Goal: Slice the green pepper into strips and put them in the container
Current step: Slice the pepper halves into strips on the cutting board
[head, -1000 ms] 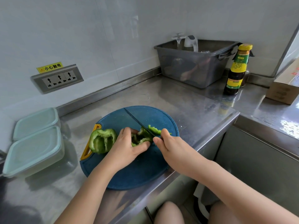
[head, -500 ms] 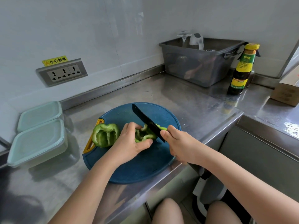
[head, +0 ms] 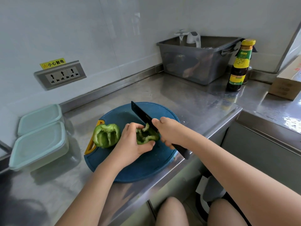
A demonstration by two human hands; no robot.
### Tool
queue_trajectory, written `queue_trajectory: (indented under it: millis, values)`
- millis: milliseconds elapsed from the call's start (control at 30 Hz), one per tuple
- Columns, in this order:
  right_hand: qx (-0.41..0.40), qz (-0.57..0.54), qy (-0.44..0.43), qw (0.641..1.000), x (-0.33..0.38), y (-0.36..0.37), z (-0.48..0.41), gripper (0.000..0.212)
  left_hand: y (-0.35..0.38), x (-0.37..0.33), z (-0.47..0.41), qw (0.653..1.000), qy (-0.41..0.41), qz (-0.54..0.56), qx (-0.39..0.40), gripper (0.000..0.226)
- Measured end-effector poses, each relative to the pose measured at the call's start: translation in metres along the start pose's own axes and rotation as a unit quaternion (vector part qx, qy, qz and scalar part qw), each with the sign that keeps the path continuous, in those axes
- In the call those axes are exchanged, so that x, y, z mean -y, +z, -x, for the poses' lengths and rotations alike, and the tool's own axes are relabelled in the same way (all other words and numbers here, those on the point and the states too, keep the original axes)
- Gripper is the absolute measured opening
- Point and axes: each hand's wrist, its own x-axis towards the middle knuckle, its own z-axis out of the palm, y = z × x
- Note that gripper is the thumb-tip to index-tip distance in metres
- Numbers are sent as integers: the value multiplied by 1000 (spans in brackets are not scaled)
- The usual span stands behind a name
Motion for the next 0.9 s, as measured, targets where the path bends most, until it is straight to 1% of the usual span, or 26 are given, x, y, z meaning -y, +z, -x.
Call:
queue_trajectory:
  millis: [33,100,167,267,367,467,500,567,600,667,733,767,800,900]
  values:
    - [-15,-8,-14,1000,-7,-1,4,5,1,1,-1,1000,-2,-3,-8,58]
    - [-62,-48,-55,995,-15,1,24,27,2,1,-3,1000,-8,-14,-20,61]
    - [-124,-38,-88,988,-19,10,46,36,3,-1,-3,999,-18,-12,-35,61]
    - [-149,-4,-112,983,-19,25,79,36,3,-2,-4,999,-25,-10,-32,55]
    - [-155,15,-121,980,-20,33,95,36,2,-6,-3,999,-9,-21,-25,35]
    - [-157,35,-113,981,-20,36,99,36,2,-6,-4,999,-7,-29,-20,34]
    - [-161,46,-113,980,-20,37,99,35,3,-3,-6,999,-7,-34,-22,35]
    - [-171,85,-109,976,-21,41,100,33,3,5,-11,999,-14,-40,-6,48]
    - [-183,102,-114,971,-21,42,99,33,4,9,-13,999,-15,-38,4,50]
    - [-206,151,-117,960,-22,49,98,31,3,10,-14,1000,-2,-29,12,43]
    - [-228,226,-101,942,-21,52,96,31,2,9,-13,1000,9,-23,11,47]
    - [-217,207,-71,951,-17,52,98,30,2,9,-13,1000,16,-24,10,52]
    - [-229,194,-76,951,-15,52,99,30,2,9,-13,999,12,-28,12,57]
    - [-279,199,-90,935,-18,61,89,29,3,8,-10,1000,2,-27,9,70]
